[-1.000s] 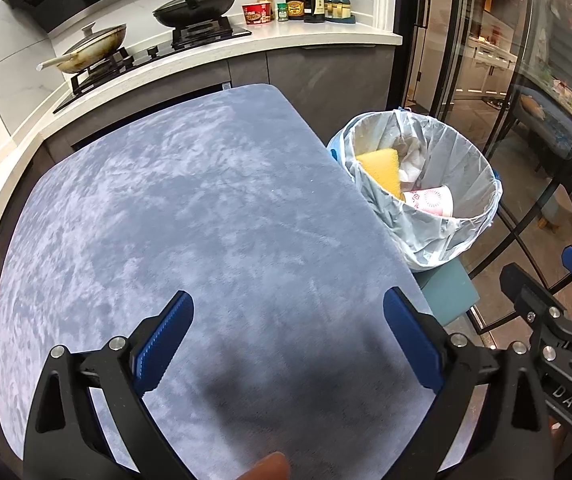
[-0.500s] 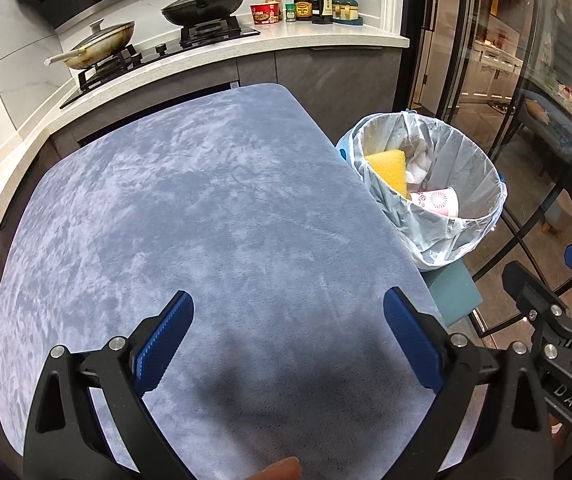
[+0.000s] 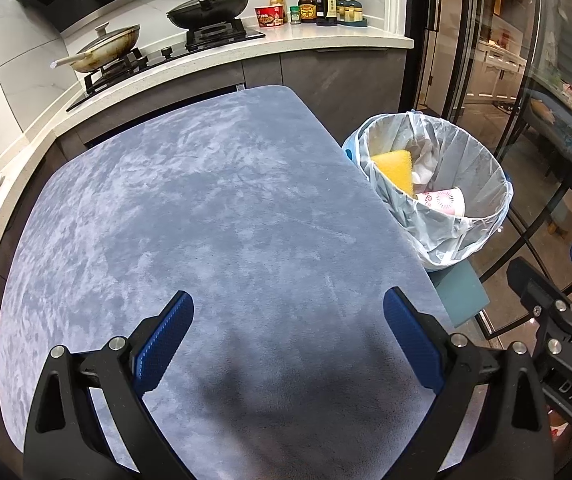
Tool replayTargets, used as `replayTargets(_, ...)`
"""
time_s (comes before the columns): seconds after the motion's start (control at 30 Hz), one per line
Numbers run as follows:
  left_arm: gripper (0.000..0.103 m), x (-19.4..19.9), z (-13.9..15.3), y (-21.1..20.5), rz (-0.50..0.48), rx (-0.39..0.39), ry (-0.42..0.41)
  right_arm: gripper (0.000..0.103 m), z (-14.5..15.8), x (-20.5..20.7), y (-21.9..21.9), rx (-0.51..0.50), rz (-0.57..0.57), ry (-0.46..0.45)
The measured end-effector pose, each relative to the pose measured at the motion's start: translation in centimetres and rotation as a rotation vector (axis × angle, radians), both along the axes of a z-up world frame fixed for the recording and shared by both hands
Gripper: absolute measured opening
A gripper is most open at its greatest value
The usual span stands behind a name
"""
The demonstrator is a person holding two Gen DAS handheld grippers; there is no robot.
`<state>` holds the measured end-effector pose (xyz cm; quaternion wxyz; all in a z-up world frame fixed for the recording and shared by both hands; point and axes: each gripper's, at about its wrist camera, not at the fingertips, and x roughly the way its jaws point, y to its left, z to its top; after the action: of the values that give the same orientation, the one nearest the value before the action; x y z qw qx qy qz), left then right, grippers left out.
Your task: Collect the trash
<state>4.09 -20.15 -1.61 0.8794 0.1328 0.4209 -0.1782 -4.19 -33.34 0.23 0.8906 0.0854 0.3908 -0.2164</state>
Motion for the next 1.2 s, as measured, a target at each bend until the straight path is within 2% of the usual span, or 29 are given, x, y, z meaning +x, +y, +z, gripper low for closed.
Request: replayTargets(1.2,0.091,-0.09,-0.54,-0.26,0.005,0.000,0.024,0.086,-0.39,-0.12,-0.55,0.000,-0.002,0.007)
